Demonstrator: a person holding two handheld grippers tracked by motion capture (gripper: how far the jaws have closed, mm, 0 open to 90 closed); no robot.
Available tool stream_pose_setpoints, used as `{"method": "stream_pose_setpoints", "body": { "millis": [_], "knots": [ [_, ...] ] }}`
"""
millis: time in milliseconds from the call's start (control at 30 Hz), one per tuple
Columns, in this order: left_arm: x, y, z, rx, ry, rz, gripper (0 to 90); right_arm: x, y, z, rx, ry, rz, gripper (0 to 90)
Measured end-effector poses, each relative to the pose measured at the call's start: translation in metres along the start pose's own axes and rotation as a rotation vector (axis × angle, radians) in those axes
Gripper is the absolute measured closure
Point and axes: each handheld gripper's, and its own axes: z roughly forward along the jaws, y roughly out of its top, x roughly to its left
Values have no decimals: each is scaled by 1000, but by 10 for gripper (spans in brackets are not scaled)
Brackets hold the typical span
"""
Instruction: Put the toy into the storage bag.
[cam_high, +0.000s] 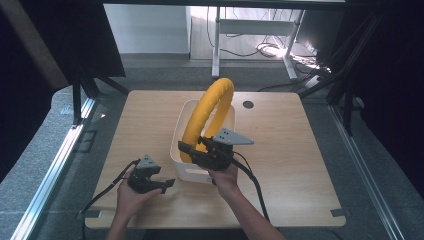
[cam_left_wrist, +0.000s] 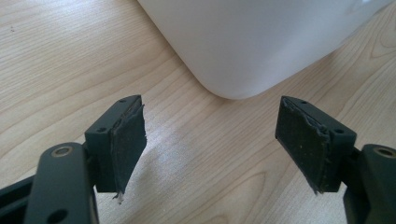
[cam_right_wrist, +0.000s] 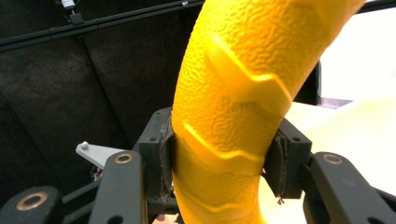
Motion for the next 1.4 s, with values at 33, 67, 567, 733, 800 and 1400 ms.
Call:
{"method": "stream_pose_setpoints", "body": {
  "millis": [33,67,567,733,800,1400],
  "knots": [
    [0,0,0,0,0,-1,247,-1,0,0,4,1,3,499],
    [0,0,0,0,-2,-1,247,-1,-1,-1,8,2,7,499],
    [0,0,1,9,-7,1,245,-2,1,-2,28,6,22,503],
    [0,0,1,11,-7,2,245,-2,-1,-1,50,-1,20,504],
    [-1,0,2,11,-9,2,245,-1,-3,0,59,-4,17,506],
    [-1,0,2,13,-9,2,244,-1,-7,5,151,-67,58,458]
  ]
}}
